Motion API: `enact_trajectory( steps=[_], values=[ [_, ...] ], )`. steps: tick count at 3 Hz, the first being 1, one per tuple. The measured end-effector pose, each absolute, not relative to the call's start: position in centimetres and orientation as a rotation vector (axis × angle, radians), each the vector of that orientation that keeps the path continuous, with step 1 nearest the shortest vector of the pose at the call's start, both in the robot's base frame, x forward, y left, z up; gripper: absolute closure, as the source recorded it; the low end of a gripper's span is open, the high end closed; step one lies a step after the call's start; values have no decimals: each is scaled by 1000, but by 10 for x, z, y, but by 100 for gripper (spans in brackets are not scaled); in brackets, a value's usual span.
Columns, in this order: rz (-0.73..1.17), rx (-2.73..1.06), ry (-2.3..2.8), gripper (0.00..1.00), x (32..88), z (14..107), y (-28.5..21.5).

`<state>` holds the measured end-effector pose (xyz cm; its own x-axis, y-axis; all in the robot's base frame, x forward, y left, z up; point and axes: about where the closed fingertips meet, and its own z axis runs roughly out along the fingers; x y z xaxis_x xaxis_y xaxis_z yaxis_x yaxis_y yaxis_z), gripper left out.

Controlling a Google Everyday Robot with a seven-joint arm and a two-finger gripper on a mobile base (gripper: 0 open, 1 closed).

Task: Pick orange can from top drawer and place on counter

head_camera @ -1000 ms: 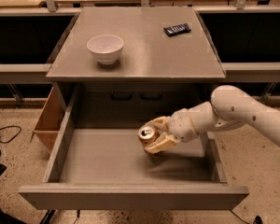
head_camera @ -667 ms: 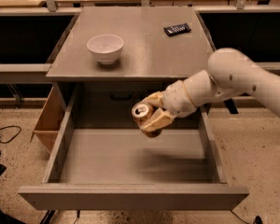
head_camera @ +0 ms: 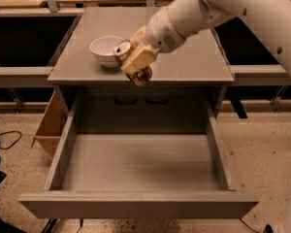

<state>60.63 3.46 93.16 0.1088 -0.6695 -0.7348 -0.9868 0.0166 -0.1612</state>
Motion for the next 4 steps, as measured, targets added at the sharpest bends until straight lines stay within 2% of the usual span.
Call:
enact_trajectory(
  steps=[1, 2, 3, 4],
  values=[
    [527, -1585, 1671, 100, 656, 993, 60],
    [423, -1393, 1697, 100, 706, 1053, 61],
    [430, -1397, 1687, 100, 716, 1050, 67],
    [457, -1352, 1650, 100, 751, 1045, 86]
  ],
)
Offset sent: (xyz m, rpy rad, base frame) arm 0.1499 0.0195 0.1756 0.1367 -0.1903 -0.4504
